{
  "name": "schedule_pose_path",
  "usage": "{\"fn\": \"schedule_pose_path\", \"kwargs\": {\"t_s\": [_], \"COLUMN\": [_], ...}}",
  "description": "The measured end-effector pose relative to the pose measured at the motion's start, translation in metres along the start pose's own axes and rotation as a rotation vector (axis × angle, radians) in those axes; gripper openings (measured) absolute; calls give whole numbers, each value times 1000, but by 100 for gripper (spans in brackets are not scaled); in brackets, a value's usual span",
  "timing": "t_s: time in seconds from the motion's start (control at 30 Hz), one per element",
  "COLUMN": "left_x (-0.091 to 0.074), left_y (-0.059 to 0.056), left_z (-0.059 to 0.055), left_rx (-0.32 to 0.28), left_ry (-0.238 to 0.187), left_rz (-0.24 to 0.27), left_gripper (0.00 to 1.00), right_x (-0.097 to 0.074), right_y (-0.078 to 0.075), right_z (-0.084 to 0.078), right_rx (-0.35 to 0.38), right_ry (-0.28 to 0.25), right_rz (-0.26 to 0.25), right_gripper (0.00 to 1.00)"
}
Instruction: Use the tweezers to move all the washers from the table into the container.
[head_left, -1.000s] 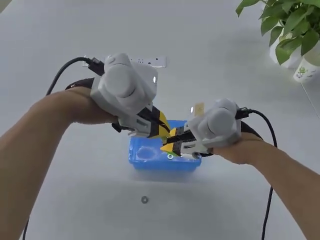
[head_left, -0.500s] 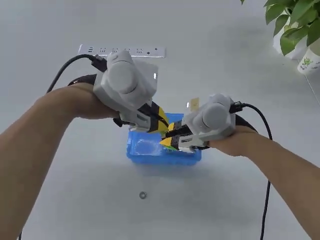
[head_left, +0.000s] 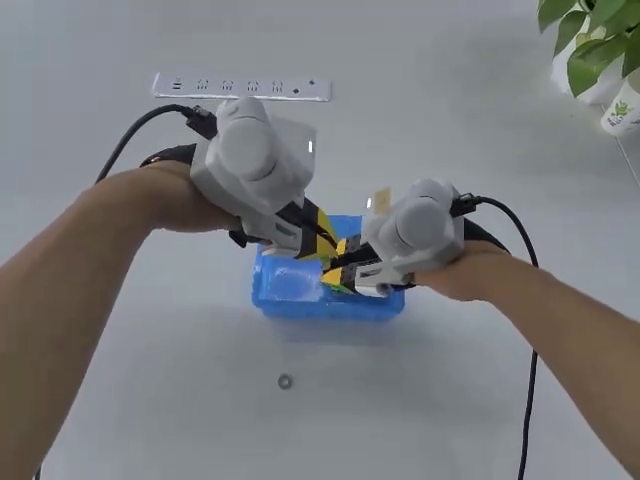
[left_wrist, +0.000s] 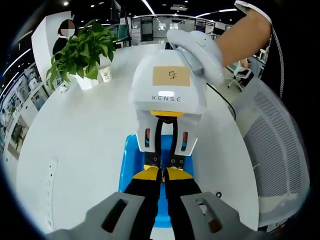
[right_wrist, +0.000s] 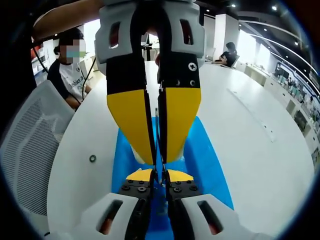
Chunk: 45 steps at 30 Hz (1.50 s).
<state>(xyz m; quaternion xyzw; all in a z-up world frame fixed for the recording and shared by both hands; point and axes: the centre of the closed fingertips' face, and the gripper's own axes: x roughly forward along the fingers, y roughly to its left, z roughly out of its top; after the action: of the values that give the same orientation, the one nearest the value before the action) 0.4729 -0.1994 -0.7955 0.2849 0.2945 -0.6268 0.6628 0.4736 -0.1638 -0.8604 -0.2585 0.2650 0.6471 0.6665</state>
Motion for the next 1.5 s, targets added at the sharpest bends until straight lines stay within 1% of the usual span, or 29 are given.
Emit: {"fn": "schedule_pose_path", "kwargs": {"t_s": [0.03,0.2,0.5,0.67,0.93,1.07,1.27,1.5], "left_x": [0,0,-2,-5,-12,-20,-28,-37], "left_y": [1,2,1,0,-3,-7,-13,-23], "left_z": [0,0,-2,0,9,15,20,27], "left_rx": [-1,-12,-2,1,20,27,34,40], "left_ry": [-4,-7,8,8,9,9,14,14], "left_rz": [5,-2,3,7,17,19,26,32], "left_gripper": [7,7,7,7,7,7,7,7], "right_x": [0,-1,-1,-4,-12,-18,-25,-32], "right_y": [-1,-1,0,0,2,5,10,19], "right_z": [0,0,1,3,13,20,28,37], "right_rx": [2,13,0,-1,-10,-19,-29,-42], "right_ry": [-2,-2,2,-4,-20,-33,-43,-53], "right_rz": [-1,-1,-6,-13,-30,-41,-51,-58], "right_gripper": [11,11,12,12,12,12,12,12]}}
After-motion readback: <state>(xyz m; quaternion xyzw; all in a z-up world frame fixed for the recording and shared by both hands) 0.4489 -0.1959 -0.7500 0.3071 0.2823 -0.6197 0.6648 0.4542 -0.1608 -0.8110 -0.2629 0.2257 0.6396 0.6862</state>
